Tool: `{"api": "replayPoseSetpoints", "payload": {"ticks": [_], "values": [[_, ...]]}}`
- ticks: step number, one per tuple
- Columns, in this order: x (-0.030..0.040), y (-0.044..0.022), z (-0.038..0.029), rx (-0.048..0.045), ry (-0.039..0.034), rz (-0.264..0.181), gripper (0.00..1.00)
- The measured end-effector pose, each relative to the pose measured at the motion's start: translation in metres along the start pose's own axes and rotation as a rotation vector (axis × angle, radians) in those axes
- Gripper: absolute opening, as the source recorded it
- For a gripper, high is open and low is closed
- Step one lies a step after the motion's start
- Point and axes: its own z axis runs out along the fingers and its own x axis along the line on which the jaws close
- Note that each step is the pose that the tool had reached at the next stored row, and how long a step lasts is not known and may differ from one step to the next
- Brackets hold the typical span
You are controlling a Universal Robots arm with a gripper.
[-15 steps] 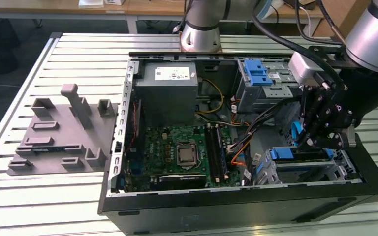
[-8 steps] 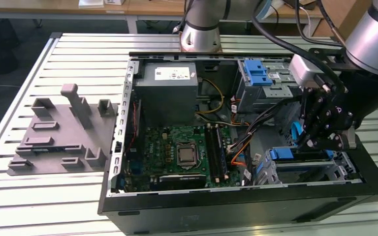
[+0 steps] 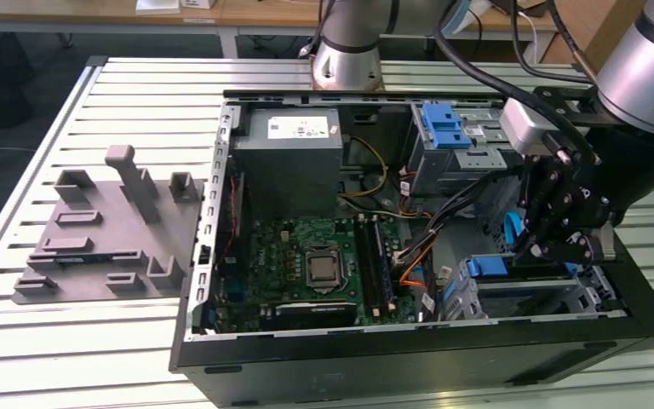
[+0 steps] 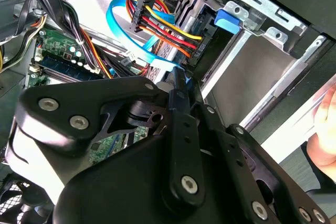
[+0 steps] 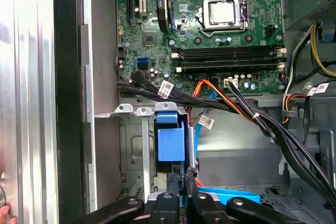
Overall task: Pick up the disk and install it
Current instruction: 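Insert the second disk wire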
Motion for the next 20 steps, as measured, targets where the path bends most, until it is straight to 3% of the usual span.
{"api": "replayPoseSetpoints", "payload": {"ticks": [20], "values": [[-0.0001, -0.0004, -0.0019, -0.0006, -0.0061, 0.002, 0.16]]}}
